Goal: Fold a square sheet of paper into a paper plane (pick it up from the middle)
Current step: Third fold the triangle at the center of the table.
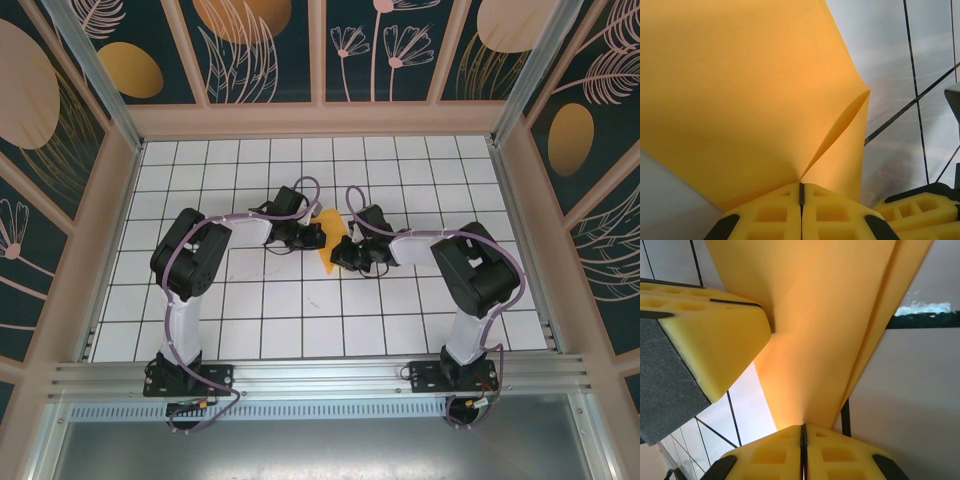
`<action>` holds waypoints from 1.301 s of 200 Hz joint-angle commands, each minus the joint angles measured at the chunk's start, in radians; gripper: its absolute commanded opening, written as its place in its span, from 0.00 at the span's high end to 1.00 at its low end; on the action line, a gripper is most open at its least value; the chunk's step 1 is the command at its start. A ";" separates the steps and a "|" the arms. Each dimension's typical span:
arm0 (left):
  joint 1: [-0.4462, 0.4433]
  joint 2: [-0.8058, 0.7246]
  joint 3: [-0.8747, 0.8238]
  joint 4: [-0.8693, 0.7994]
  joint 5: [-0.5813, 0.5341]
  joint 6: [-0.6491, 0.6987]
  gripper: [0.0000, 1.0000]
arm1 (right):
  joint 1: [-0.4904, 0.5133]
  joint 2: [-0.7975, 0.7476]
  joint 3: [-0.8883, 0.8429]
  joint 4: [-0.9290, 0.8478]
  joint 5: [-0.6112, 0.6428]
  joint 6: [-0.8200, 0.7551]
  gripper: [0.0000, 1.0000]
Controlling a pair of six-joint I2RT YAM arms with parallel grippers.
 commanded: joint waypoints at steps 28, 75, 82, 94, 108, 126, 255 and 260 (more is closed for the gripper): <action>0.003 0.031 0.000 -0.035 -0.067 0.029 0.92 | 0.038 -0.065 0.002 -0.003 -0.025 0.009 0.87; 0.002 0.031 0.007 -0.037 -0.066 0.029 0.91 | 0.049 -0.031 -0.025 0.032 -0.010 0.034 0.87; 0.003 0.032 0.007 -0.037 -0.063 0.029 0.91 | 0.049 -0.021 -0.023 0.030 -0.004 0.035 0.88; 0.004 0.029 0.011 -0.040 -0.065 0.031 0.91 | 0.049 -0.006 -0.021 0.027 -0.001 0.035 0.88; 0.003 0.022 0.012 -0.040 -0.070 0.032 0.89 | 0.048 0.011 -0.025 0.030 0.000 0.036 0.88; 0.003 0.008 0.016 -0.035 -0.070 0.029 0.87 | 0.049 0.032 -0.031 0.043 -0.009 0.035 0.88; 0.002 -0.129 -0.110 0.187 0.136 -0.177 0.84 | 0.050 0.032 -0.015 0.036 0.024 0.033 0.88; 0.003 -0.123 -0.113 0.194 0.144 -0.186 0.85 | 0.049 0.030 -0.017 0.038 0.024 0.033 0.88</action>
